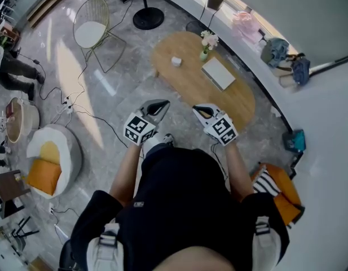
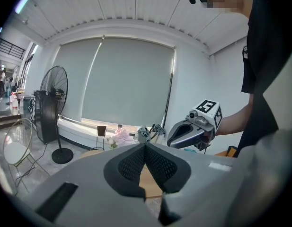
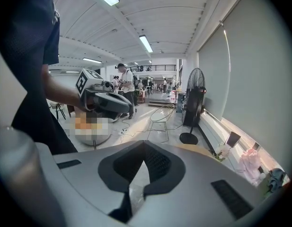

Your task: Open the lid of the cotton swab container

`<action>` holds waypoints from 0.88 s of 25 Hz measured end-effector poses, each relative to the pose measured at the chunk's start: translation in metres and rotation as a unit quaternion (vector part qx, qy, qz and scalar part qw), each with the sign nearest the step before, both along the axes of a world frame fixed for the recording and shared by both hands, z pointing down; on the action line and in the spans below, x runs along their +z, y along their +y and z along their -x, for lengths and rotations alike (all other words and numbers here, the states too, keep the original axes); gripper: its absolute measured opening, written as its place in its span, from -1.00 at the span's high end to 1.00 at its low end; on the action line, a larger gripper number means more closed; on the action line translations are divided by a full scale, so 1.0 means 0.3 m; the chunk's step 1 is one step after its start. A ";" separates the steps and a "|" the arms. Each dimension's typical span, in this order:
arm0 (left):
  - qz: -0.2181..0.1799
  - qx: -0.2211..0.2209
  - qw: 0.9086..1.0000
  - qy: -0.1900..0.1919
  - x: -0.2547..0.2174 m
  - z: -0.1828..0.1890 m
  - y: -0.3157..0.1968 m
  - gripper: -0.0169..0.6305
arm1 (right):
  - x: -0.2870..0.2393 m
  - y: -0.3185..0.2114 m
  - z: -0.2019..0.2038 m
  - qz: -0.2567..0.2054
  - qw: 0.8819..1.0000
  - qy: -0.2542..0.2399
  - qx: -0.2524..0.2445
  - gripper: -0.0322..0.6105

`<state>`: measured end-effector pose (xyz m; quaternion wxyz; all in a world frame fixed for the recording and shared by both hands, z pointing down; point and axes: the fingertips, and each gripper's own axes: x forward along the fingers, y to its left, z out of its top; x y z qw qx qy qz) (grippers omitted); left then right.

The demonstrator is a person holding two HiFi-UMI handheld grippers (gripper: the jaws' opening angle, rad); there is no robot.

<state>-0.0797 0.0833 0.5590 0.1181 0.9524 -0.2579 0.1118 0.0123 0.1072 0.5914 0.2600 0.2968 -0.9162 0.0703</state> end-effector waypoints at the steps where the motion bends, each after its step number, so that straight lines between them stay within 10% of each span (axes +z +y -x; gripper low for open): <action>1: 0.003 0.001 1.000 -0.003 0.008 0.009 -0.008 0.95 | 0.004 -0.008 0.006 0.000 1.000 0.000 0.002 0.92; 22: 0.007 -0.003 1.000 0.001 0.019 0.159 -0.087 0.95 | 0.061 -0.075 0.131 0.009 1.000 0.008 0.005 0.92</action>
